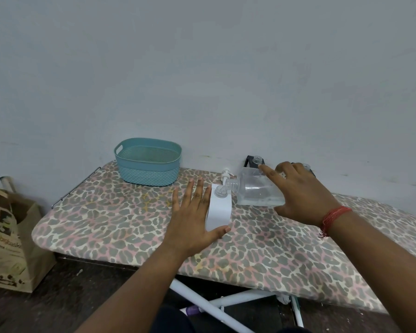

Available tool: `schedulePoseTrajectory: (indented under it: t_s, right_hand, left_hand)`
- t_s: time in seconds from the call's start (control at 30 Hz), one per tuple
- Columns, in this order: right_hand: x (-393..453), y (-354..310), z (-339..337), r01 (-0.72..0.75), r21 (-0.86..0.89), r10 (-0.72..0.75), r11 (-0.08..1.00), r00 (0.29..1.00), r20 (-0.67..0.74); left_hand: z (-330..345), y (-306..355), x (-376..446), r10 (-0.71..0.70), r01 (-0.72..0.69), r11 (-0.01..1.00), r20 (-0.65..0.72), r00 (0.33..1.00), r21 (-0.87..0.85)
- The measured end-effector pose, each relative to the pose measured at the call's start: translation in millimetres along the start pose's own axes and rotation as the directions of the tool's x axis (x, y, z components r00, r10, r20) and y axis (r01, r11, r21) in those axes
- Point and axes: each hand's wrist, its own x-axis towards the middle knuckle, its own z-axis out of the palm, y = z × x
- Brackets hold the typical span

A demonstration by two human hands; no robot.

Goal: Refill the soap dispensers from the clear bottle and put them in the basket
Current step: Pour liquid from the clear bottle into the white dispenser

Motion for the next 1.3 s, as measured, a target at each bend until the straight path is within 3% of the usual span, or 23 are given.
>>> schedulePoseTrajectory:
  t_s: [1.3]
  right_hand:
    - [3.8,1.2,-13.0,0.035,-0.034,-0.034,0.999,0.998,0.051]
  left_hand:
    - [-2.4,1.2,-1.3,0.002,-0.002,1.0,0.005,1.0,-0.001]
